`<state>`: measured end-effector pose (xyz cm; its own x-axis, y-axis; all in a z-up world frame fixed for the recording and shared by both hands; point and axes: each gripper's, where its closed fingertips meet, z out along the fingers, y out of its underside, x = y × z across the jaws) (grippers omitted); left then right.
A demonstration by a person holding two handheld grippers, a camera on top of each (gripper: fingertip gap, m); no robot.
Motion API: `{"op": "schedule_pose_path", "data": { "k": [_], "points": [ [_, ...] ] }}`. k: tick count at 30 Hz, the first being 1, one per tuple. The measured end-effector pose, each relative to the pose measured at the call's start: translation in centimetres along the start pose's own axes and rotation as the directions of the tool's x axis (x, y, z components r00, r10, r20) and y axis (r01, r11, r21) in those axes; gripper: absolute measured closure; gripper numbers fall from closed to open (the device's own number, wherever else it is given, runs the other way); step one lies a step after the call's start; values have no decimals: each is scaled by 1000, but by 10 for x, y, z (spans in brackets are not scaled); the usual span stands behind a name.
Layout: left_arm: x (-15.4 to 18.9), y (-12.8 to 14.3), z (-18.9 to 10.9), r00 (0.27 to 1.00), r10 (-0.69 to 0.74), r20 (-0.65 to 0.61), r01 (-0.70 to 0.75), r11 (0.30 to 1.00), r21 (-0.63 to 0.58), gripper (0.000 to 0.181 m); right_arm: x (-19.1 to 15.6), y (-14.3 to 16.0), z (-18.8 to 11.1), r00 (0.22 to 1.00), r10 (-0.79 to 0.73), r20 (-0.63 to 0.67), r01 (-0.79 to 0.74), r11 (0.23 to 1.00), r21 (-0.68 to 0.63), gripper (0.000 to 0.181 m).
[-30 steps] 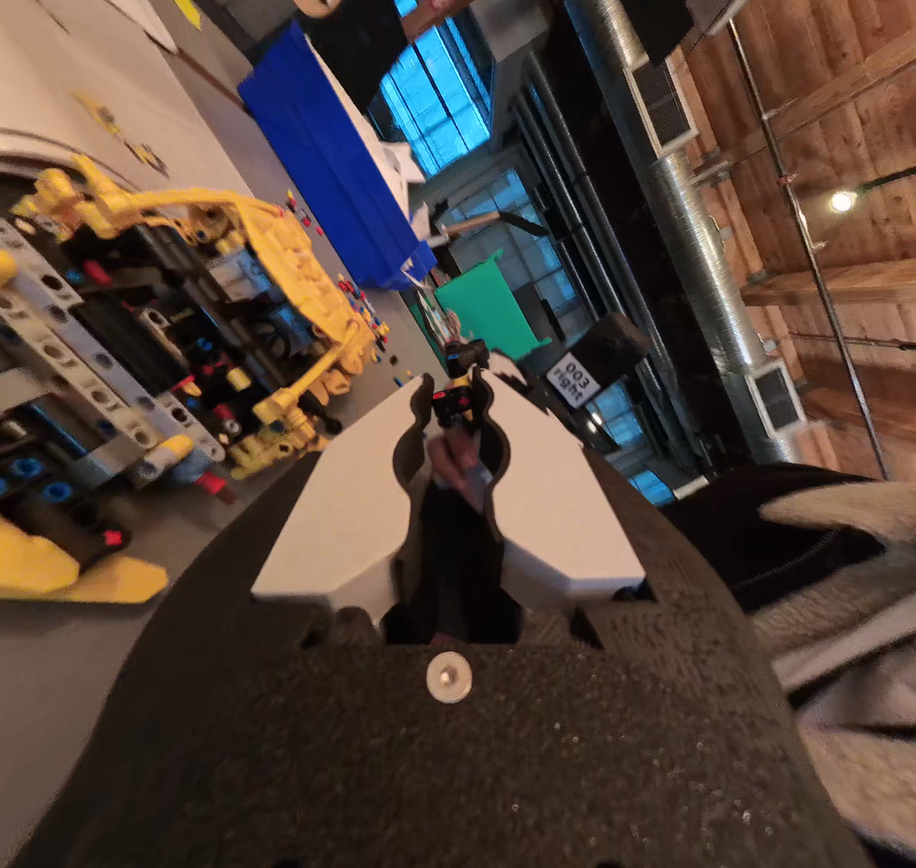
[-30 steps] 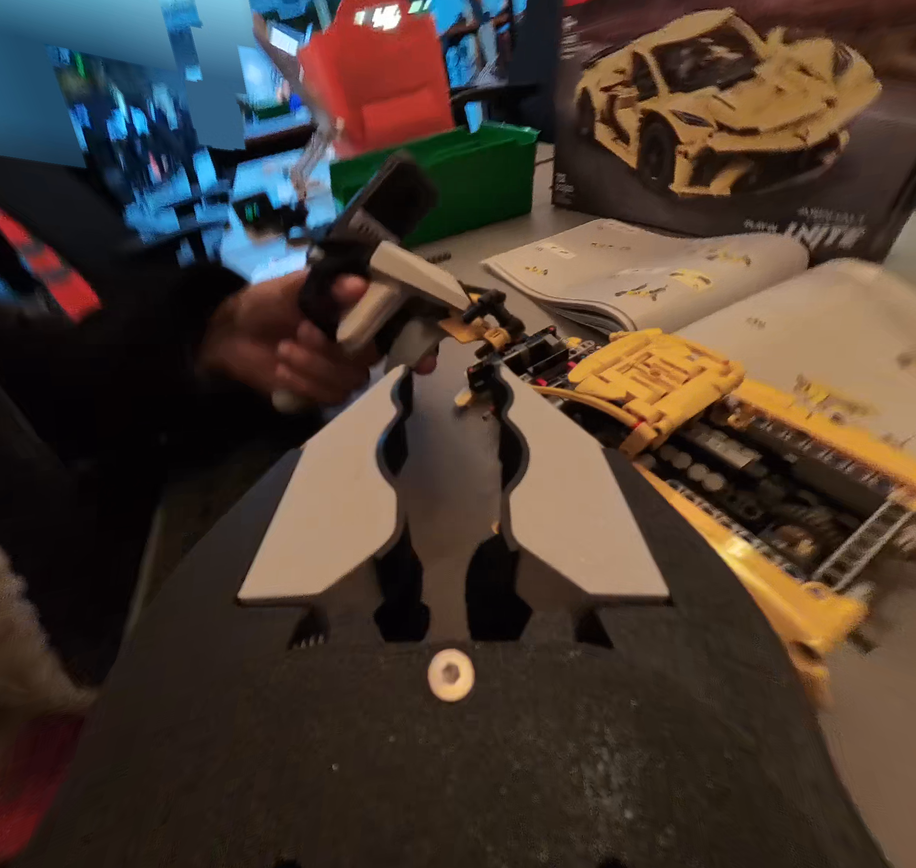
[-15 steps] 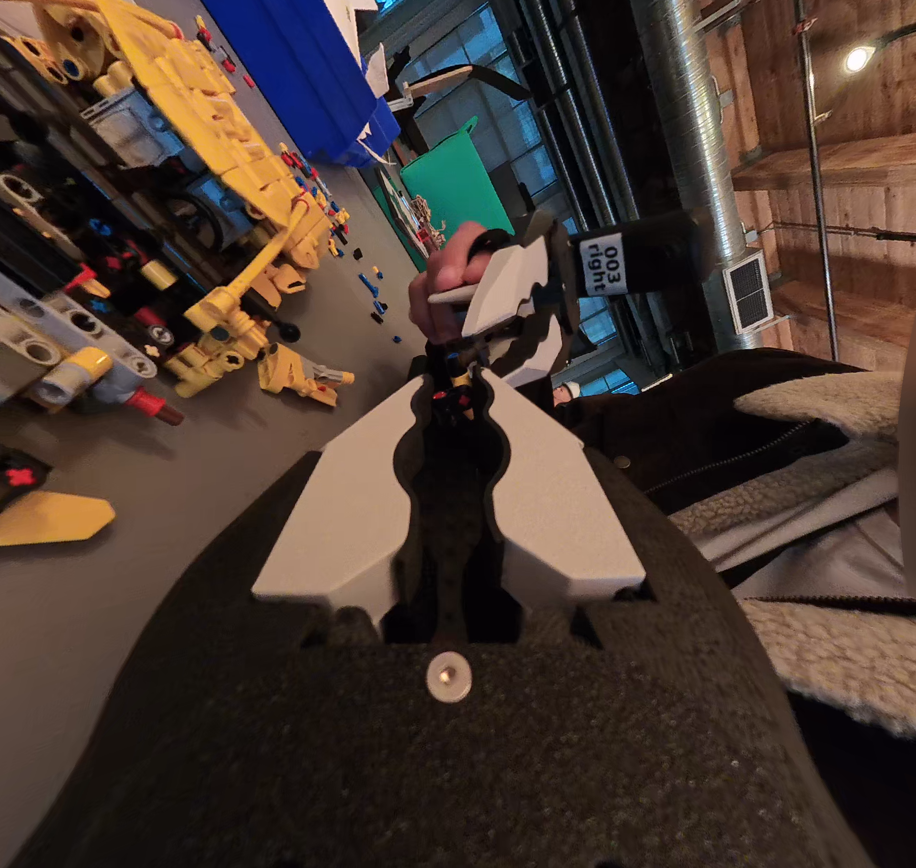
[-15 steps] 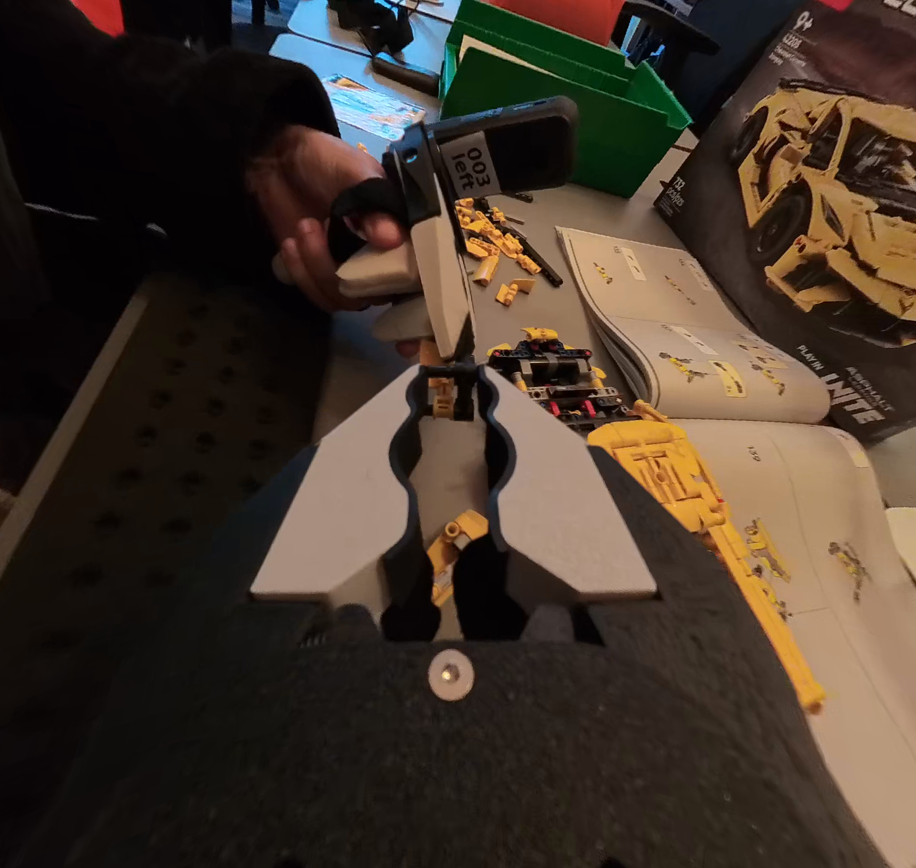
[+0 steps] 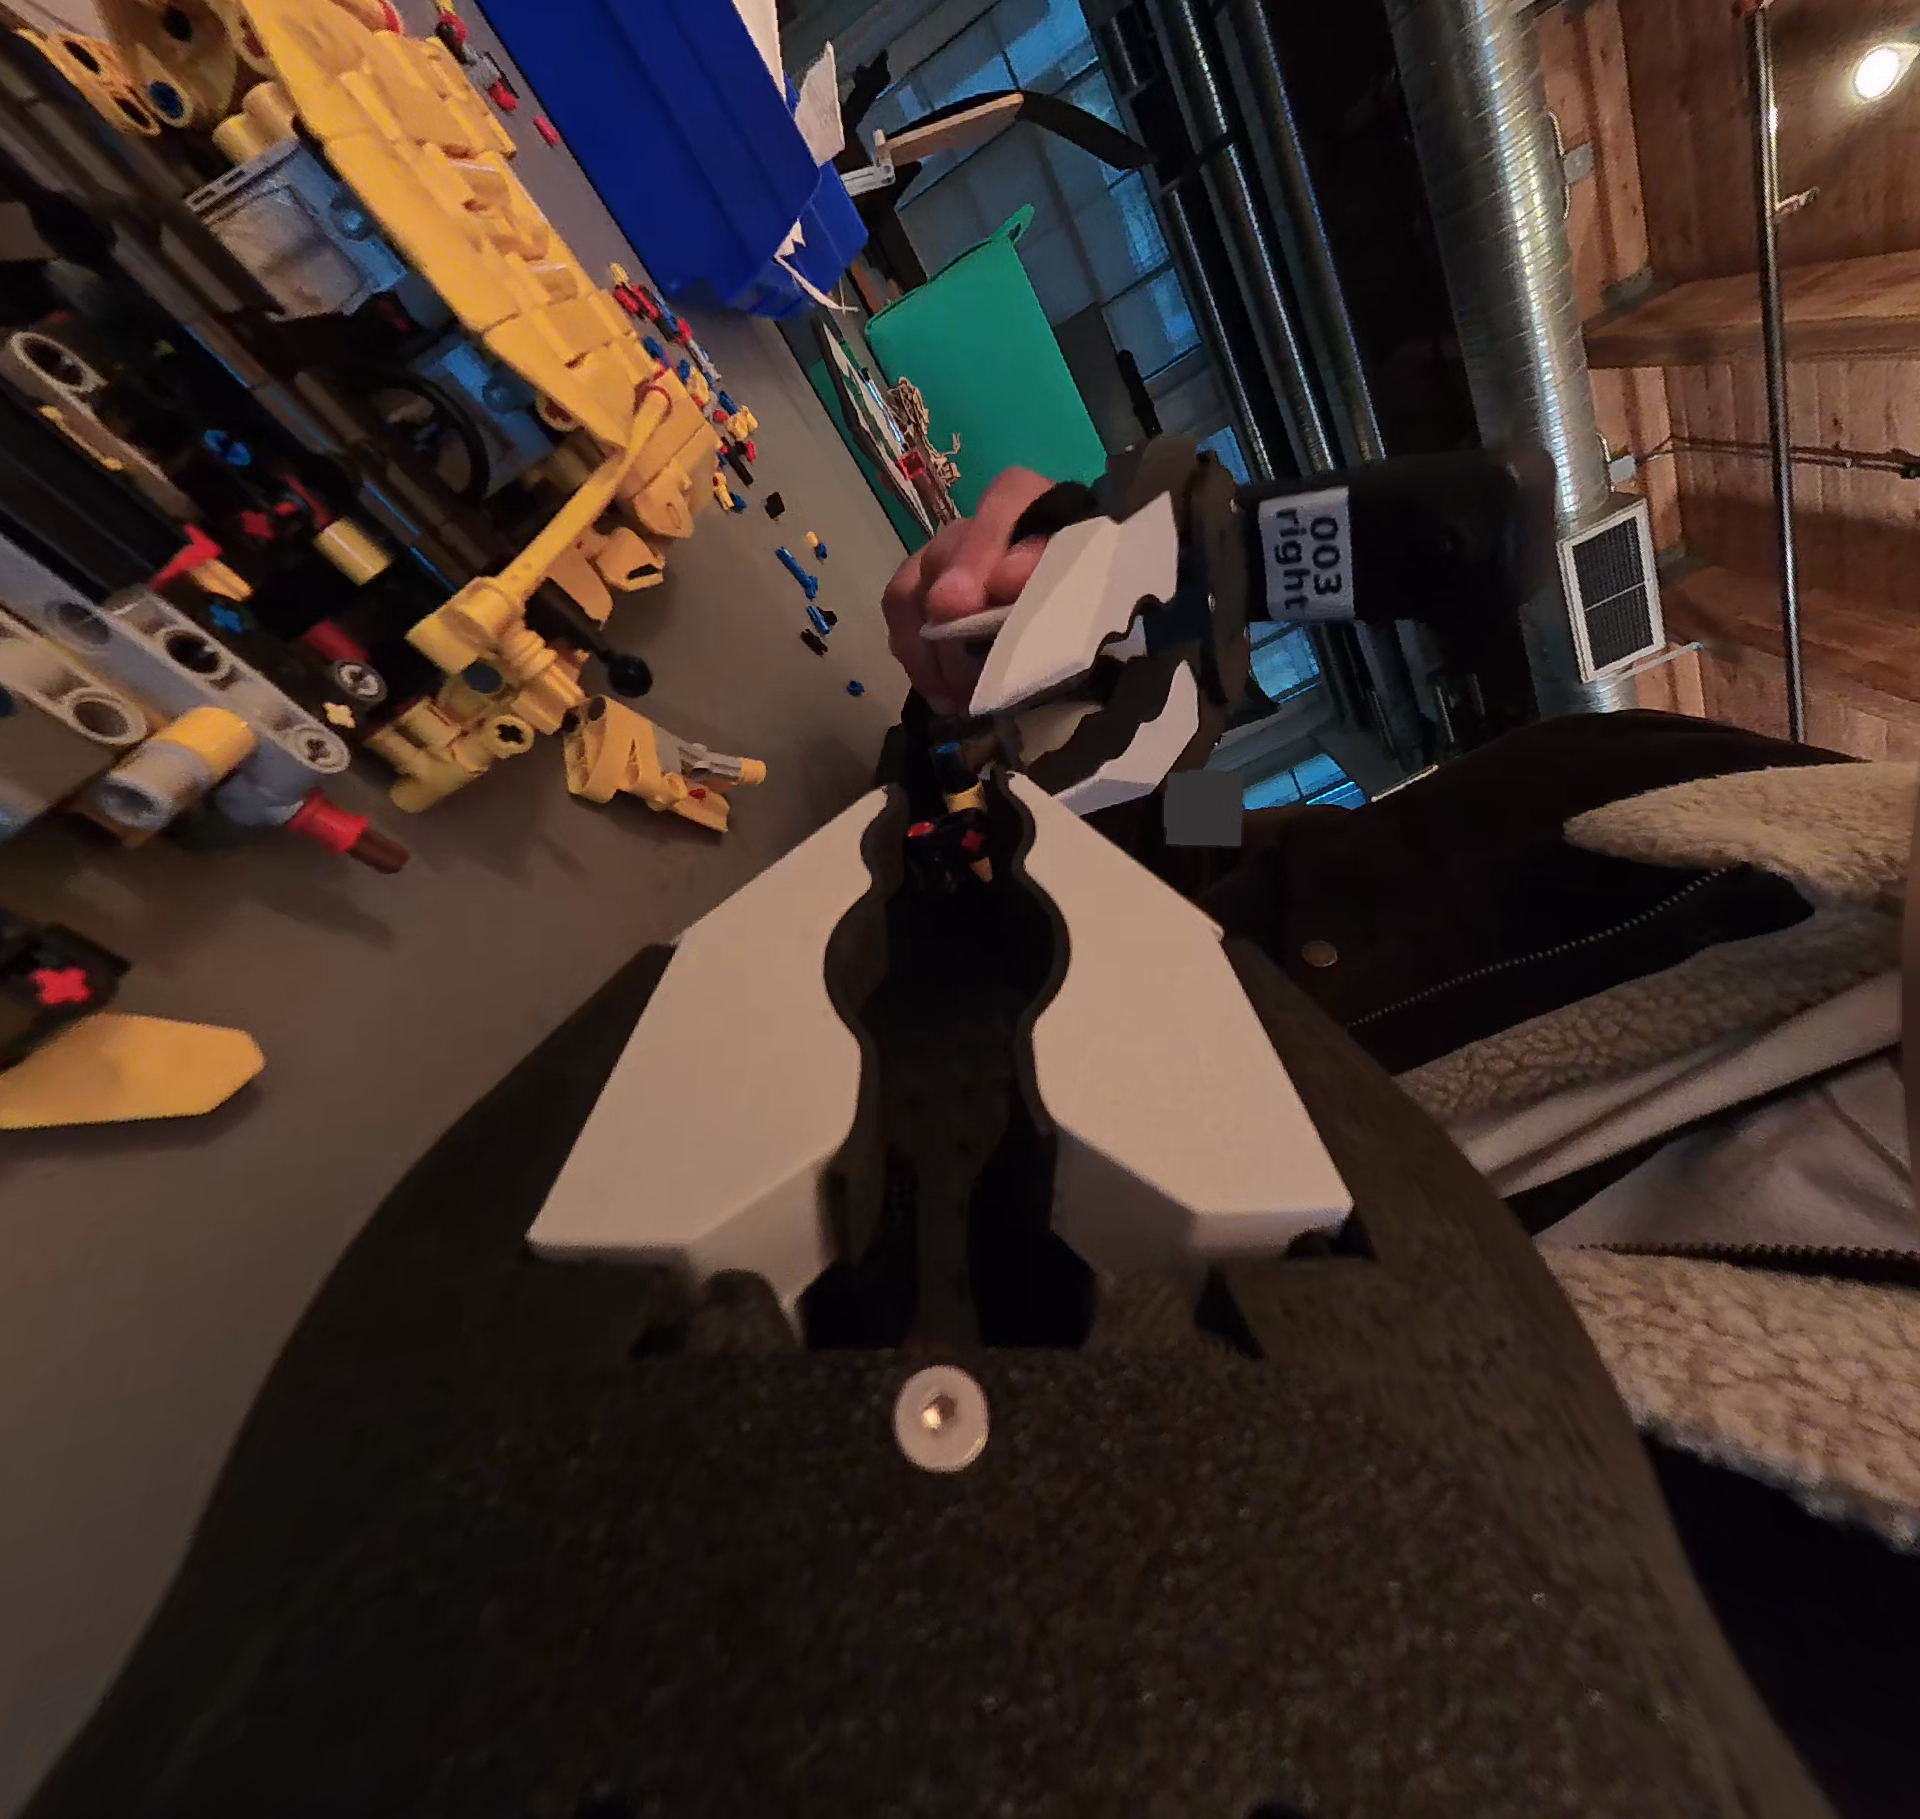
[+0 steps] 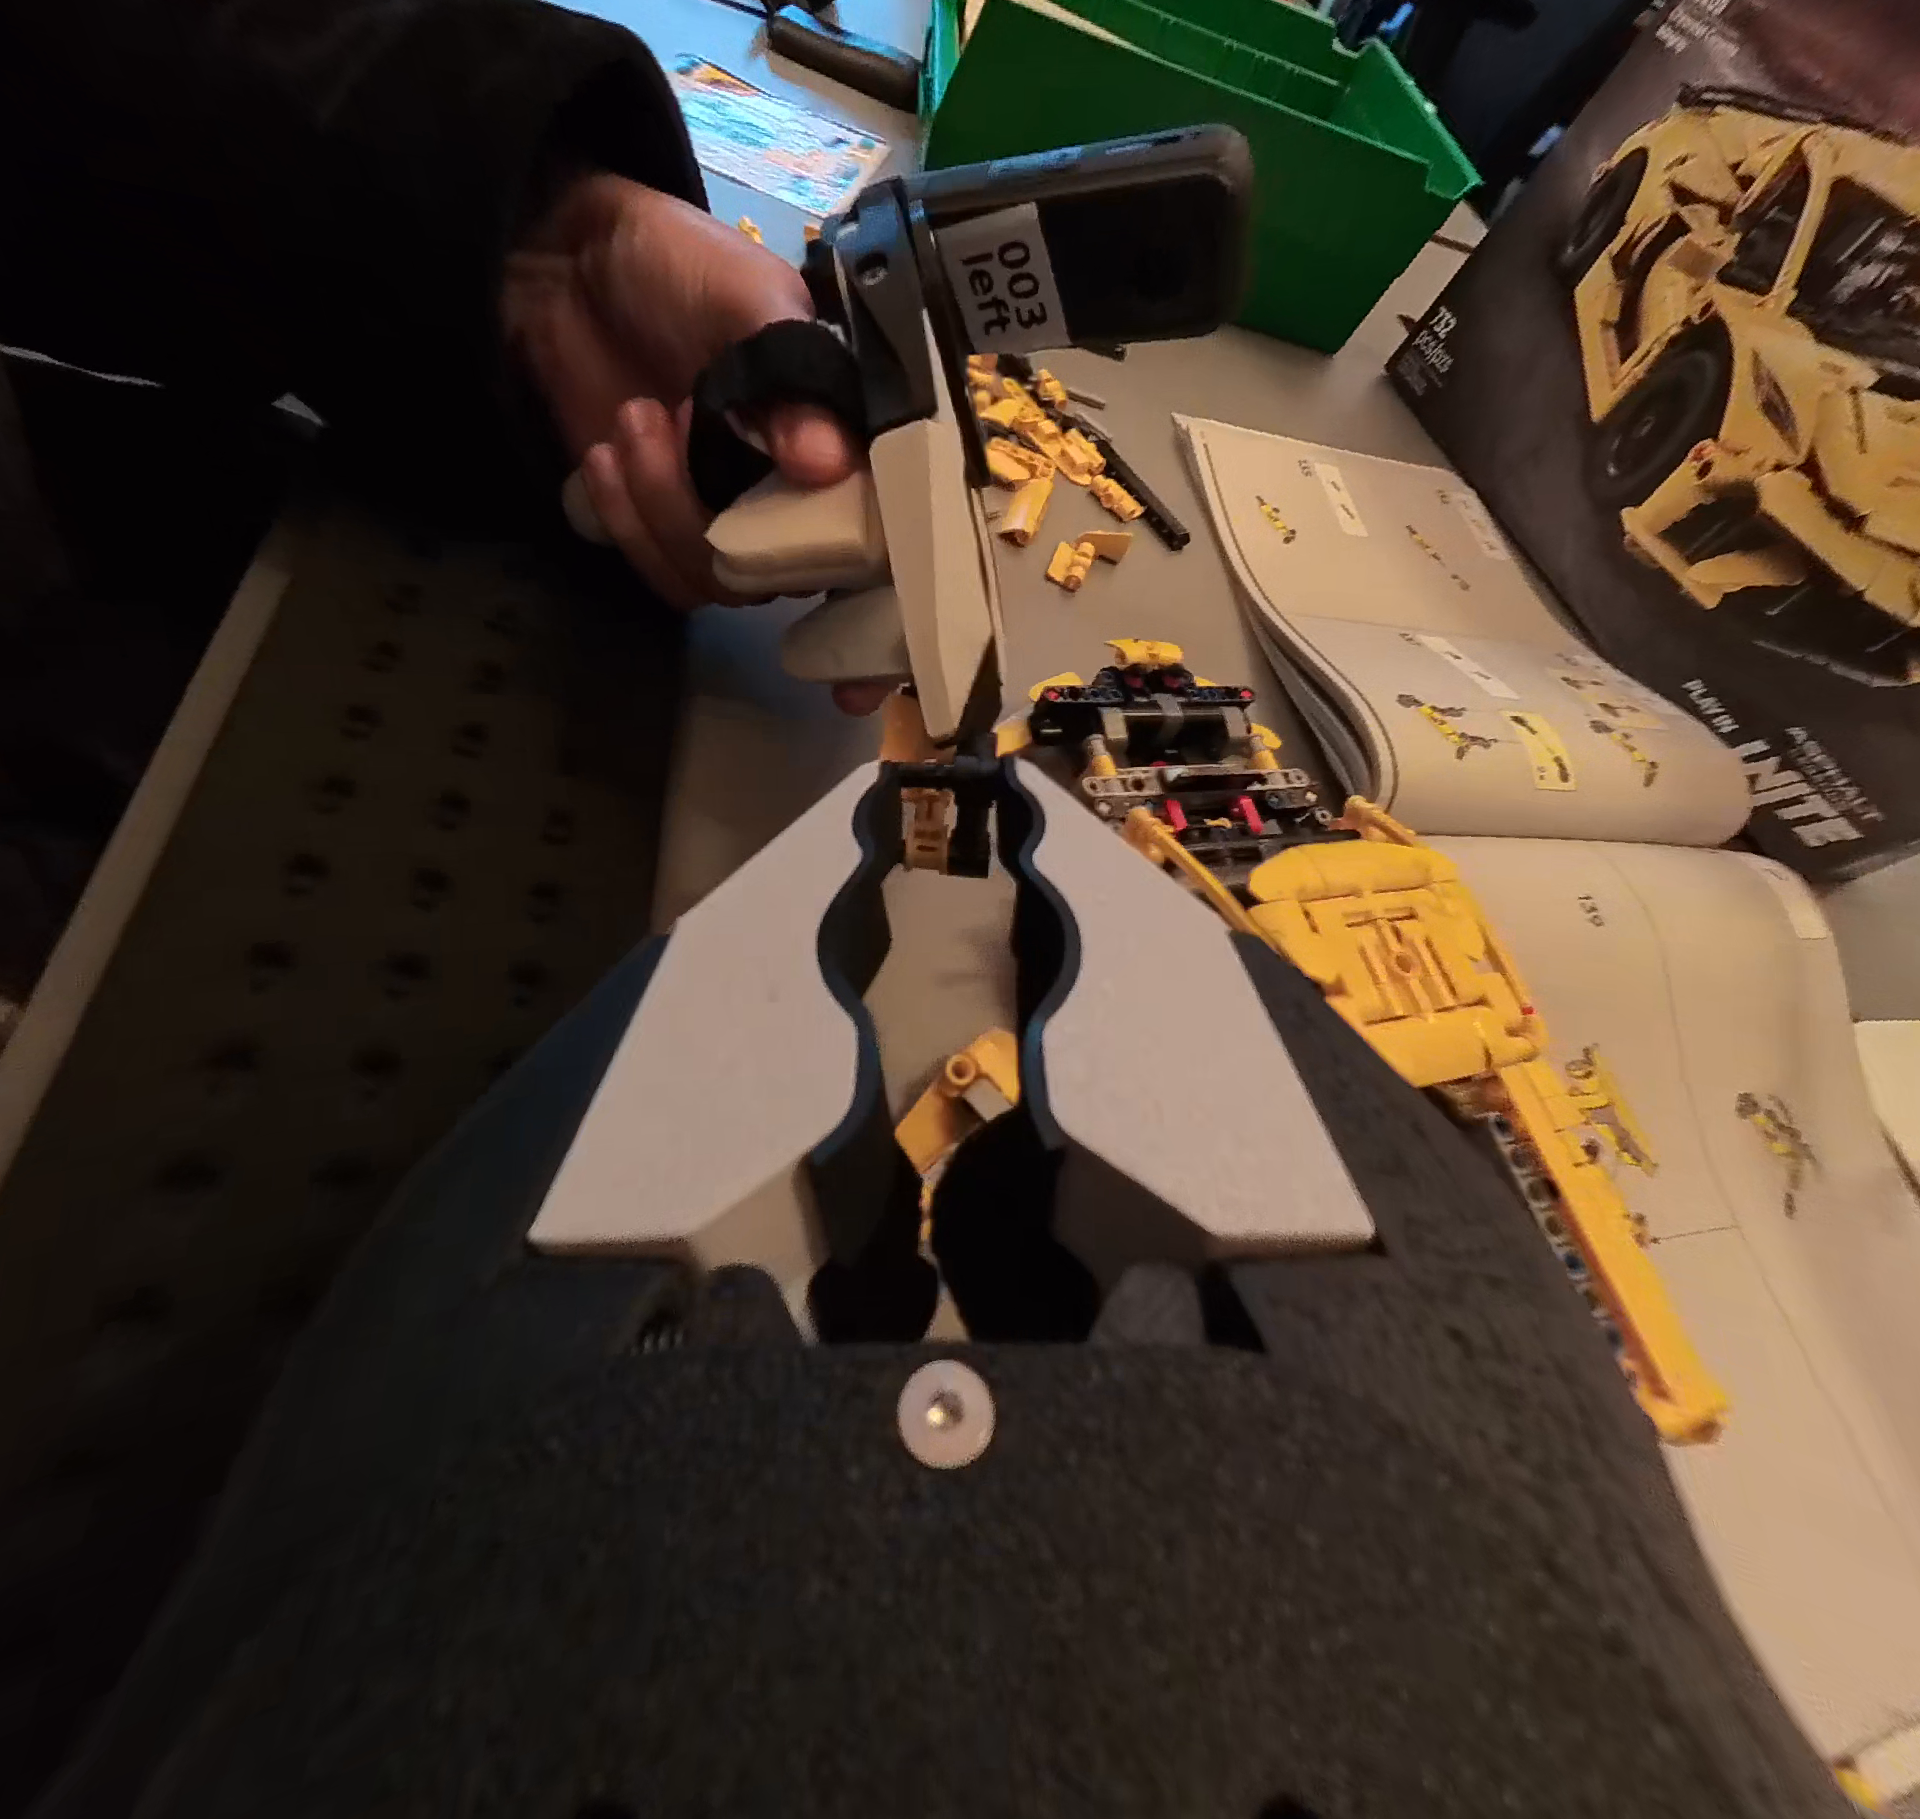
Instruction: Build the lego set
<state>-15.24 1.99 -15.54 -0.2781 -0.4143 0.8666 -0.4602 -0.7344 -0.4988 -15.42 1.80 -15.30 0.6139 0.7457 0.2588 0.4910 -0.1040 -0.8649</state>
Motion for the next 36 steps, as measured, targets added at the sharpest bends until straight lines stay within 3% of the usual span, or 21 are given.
{"op": "schedule_pose_path", "data": {
  "k": [10, 13, 17, 25, 32, 34, 36],
  "points": [
    [-5, 0, 0, 999, 20, 37, -20, 1000, 2, 167, 1, 3, 2, 987, 152, 44, -153, 988, 36, 163],
    [-6, 0, 0, 999, 17, 40, -17, 1000, -1, 166, 0, 11, 6, 989, 142, 32, -141, 990, -24, 147],
    [-5, 1, 1, 999, 33, 43, -33, 999, -8, 166, 0, 7, 5, 996, 89, 4, -89, 996, -18, 163],
    [-9, 4, 3, 959, 234, 158, -227, 972, -64, 167, -6, 17, 6, 978, 196, 78, -191, 980, -59, 163],
    [-9, 0, 2, 951, 258, 172, -253, 966, -48, 167, 0, 15, 8, 990, 137, 29, -136, 990, -27, 164],
    [-11, -1, 1, 946, 263, 188, -259, 965, -47, 167, 2, 16, 9, 981, 190, 30, -189, 981, -31, 163],
    [-12, -1, 0, 945, 267, 192, -262, 964, -51, 166, 6, 17, 9, 985, 175, -7, -175, 984, -40, 153]
  ]
}}
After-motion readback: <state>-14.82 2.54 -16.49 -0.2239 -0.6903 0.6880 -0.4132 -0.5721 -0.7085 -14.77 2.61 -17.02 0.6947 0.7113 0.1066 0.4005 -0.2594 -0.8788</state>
